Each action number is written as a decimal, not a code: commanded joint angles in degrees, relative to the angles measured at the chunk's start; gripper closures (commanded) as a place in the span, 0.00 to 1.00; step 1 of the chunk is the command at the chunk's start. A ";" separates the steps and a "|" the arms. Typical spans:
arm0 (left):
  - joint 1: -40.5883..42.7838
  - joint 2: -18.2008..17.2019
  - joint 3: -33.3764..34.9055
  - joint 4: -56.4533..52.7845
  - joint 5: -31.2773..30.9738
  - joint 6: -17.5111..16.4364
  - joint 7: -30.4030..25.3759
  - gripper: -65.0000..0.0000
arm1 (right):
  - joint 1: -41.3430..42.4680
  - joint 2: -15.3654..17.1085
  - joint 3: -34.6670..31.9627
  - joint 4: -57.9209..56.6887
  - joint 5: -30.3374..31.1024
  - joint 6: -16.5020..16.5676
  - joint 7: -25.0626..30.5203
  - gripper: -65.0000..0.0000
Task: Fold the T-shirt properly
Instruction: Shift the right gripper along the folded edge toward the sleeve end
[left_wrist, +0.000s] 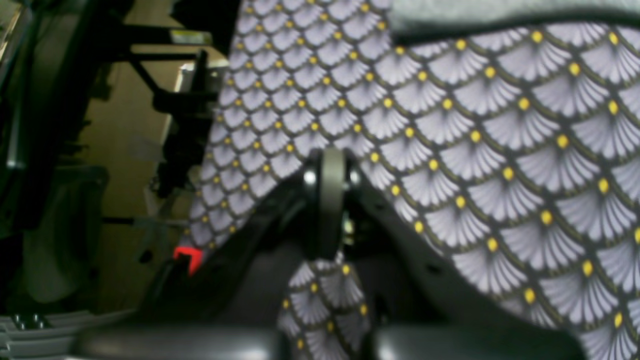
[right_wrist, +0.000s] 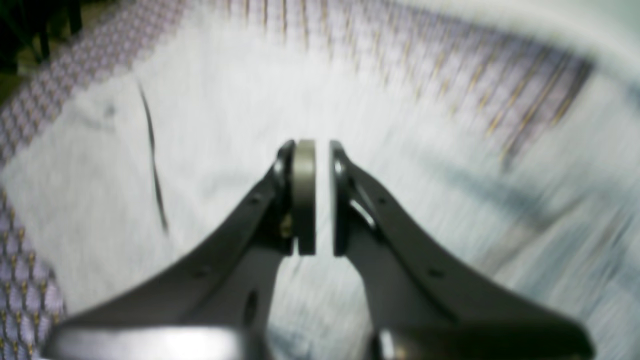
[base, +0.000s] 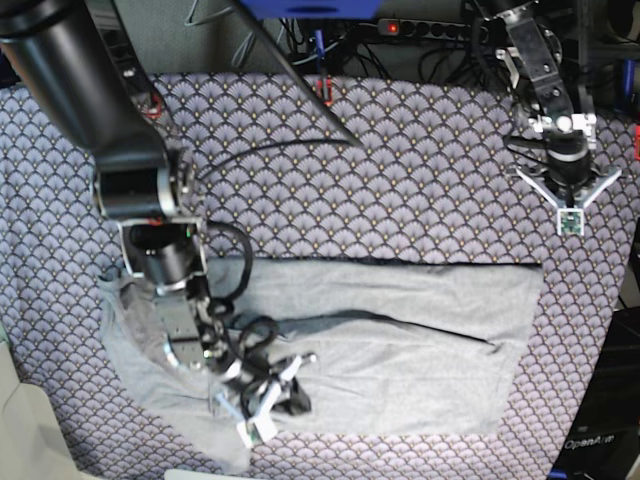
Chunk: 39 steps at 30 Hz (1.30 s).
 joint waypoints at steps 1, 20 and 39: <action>-0.42 -0.38 -0.23 1.59 -0.05 0.67 -1.32 1.00 | 1.76 0.00 0.08 0.95 0.59 0.42 -0.29 0.95; -2.79 -0.64 -1.46 0.97 -0.05 0.67 -1.32 1.00 | -23.12 0.97 -14.16 25.92 0.51 0.42 -9.52 0.96; -0.15 -0.29 -1.99 1.06 -0.05 0.67 -1.32 1.00 | -15.64 0.62 -20.58 12.65 0.68 0.42 -5.91 0.95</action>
